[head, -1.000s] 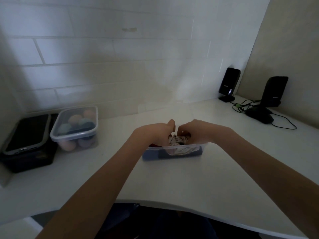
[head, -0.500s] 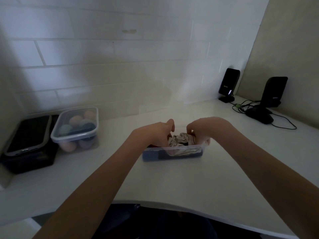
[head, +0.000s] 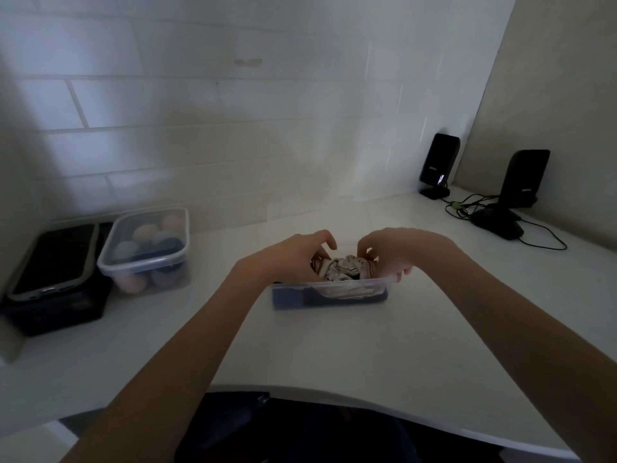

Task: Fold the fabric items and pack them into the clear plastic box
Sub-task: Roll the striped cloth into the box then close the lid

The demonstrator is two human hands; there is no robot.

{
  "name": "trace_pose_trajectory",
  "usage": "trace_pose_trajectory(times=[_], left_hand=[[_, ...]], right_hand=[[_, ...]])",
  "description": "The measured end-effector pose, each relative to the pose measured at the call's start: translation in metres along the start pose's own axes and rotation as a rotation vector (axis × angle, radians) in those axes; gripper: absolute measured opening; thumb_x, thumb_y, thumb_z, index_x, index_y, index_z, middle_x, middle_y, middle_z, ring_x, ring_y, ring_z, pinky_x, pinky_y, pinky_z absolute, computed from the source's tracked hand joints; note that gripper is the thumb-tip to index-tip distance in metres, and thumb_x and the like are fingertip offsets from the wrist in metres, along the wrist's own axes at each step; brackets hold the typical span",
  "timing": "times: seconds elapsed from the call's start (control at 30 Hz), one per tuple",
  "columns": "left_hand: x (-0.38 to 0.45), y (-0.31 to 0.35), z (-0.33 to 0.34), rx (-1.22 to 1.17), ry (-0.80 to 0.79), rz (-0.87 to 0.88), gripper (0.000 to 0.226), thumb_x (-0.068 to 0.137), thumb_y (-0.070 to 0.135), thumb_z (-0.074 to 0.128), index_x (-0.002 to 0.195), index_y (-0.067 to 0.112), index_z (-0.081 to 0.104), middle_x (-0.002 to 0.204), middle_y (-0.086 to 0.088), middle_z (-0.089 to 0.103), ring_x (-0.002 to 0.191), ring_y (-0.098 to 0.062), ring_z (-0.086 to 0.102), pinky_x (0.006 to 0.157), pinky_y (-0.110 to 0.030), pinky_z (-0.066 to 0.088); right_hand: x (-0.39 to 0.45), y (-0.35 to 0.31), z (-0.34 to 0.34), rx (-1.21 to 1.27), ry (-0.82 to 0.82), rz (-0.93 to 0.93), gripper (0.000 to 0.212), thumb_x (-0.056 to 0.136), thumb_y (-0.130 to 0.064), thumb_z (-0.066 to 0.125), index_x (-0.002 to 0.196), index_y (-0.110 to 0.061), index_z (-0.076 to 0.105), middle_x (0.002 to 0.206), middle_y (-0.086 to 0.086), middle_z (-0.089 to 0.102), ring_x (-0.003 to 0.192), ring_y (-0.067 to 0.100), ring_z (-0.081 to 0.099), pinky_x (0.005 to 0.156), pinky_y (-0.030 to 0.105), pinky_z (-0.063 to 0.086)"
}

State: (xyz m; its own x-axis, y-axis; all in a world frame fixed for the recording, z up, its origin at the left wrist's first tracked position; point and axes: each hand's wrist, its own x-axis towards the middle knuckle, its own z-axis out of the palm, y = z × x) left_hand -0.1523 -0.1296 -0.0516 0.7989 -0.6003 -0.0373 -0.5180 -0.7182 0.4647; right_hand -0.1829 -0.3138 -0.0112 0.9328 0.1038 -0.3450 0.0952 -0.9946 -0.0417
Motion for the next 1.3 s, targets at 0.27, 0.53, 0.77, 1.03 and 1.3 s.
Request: trace_pose_trajectory(times=[0.27,0.53,0.77,1.03,1.3], left_hand=[[-0.047,-0.021,0.003,-0.309,0.427,0.077,0.032,0.079,0.029,0.071,0.109,0.032,0.062,0.121,0.016,0.059,0.118,-0.001,0.05,0.107,-0.029,0.037],[-0.028,-0.03,0.043,-1.308,0.673,-0.408,0.093,0.066,0.081,0.046,0.136,0.021,0.042,0.143,0.0,0.046,0.13,-0.02,0.045,0.114,-0.039,0.028],[-0.018,-0.025,0.039,-1.273,0.774,-0.278,0.056,0.097,0.051,0.016,0.137,0.02,0.04,0.119,-0.001,0.058,0.111,-0.02,0.057,0.104,-0.042,0.043],[-0.02,-0.03,0.042,-1.298,0.829,-0.261,0.052,0.098,0.05,0.019,0.078,0.018,0.055,0.083,-0.005,0.062,0.08,-0.024,0.06,0.078,-0.036,0.051],[-0.031,-0.041,0.038,-1.251,0.592,-0.139,0.023,0.073,0.007,0.065,0.089,0.019,0.054,0.081,-0.002,0.06,0.068,-0.011,0.062,0.058,-0.018,0.052]], right_hand=[[-0.007,0.03,0.008,0.365,0.472,-0.157,0.013,0.076,-0.024,0.076,0.087,-0.026,0.069,0.093,-0.011,0.072,0.089,0.003,0.067,0.074,0.022,0.049],[0.024,0.004,0.064,1.354,0.539,-0.021,0.052,0.096,-0.046,0.04,0.136,-0.013,0.041,0.138,0.004,0.048,0.12,0.016,0.05,0.109,0.04,0.036],[0.033,0.001,0.071,1.877,0.464,-0.065,0.039,0.093,-0.055,0.037,0.115,-0.027,0.052,0.122,-0.01,0.059,0.105,0.013,0.06,0.089,0.038,0.051],[0.029,0.005,0.077,1.964,0.514,-0.127,0.054,0.096,-0.052,0.03,0.071,-0.02,0.066,0.097,0.0,0.066,0.093,0.023,0.062,0.077,0.035,0.051],[0.025,0.016,0.08,1.754,0.411,-0.242,0.013,0.087,-0.015,0.06,0.1,-0.018,0.064,0.089,0.009,0.068,0.085,0.029,0.064,0.08,0.04,0.053]])
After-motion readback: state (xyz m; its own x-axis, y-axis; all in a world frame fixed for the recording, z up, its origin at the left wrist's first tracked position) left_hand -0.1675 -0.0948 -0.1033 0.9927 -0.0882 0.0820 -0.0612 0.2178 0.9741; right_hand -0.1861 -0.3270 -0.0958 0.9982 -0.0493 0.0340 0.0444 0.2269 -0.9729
